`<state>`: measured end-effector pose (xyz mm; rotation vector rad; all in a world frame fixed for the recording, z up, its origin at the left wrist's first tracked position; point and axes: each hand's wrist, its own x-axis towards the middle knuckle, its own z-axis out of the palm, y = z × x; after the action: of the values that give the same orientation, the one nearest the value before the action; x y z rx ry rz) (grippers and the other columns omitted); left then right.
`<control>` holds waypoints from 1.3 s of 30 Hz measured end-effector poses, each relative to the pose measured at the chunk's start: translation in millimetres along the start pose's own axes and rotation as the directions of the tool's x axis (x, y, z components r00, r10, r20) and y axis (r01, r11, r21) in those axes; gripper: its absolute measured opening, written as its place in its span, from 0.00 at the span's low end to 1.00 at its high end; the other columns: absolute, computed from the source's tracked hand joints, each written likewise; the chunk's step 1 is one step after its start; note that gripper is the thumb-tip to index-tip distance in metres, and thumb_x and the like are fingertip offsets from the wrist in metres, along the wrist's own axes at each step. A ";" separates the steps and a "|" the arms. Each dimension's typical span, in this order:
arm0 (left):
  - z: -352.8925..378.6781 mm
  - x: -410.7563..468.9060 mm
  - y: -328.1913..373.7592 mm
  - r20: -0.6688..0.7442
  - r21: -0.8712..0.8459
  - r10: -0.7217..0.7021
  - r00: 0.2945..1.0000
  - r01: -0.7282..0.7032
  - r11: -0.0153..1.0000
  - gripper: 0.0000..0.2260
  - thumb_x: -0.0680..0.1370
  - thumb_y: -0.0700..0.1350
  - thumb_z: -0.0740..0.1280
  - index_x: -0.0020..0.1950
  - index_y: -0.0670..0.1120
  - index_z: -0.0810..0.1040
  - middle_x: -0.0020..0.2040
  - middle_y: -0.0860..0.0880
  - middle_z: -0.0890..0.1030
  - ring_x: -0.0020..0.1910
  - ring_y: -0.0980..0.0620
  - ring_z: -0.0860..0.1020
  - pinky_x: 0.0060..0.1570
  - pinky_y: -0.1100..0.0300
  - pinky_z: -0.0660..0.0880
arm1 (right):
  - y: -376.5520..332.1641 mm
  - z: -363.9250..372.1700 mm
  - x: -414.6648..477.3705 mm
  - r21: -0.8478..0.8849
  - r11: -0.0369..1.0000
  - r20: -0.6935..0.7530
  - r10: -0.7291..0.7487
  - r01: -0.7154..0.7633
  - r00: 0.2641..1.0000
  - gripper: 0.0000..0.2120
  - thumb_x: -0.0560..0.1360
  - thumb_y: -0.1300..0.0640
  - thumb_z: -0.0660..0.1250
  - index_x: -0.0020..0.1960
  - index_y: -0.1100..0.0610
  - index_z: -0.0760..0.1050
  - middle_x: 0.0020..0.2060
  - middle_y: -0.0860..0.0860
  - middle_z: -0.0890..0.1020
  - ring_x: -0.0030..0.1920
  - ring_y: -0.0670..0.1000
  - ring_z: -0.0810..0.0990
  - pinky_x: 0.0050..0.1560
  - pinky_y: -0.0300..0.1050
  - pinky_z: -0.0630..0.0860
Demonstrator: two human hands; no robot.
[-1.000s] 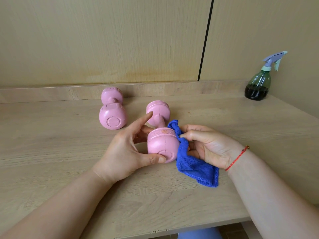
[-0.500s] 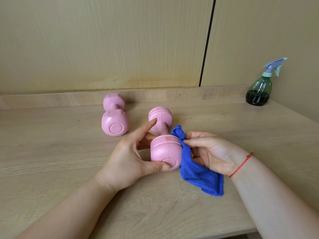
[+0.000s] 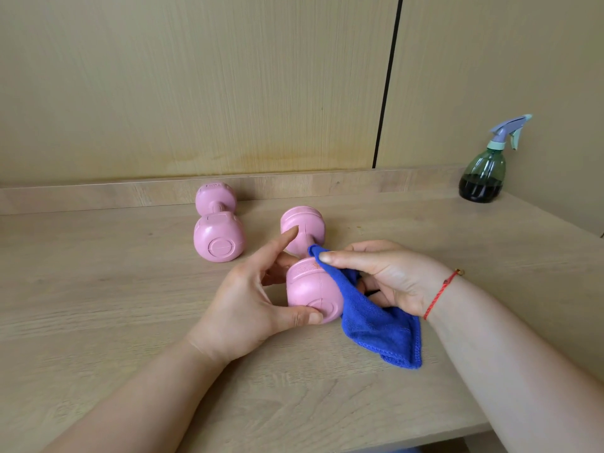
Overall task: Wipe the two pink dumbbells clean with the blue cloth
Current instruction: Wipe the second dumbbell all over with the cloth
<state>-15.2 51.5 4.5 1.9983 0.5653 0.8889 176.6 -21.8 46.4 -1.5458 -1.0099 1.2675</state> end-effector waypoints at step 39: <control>-1.3 -1.2 -1.0 -0.052 0.062 -0.002 0.999 0.006 0.998 0.46 0.64 0.40 0.82 0.75 0.60 0.63 0.58 0.59 0.81 0.60 0.59 0.78 0.58 0.71 0.70 | -12.8 13.3 3.4 -0.213 0.976 -0.074 -0.048 0.032 0.996 0.20 0.62 0.40 0.78 0.42 0.52 0.76 0.28 0.47 0.77 0.27 0.47 0.74 0.29 0.38 0.68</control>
<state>-17.0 52.0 3.7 2.0336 0.6326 0.9331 163.2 -13.2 56.3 -1.7140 -1.1495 1.0902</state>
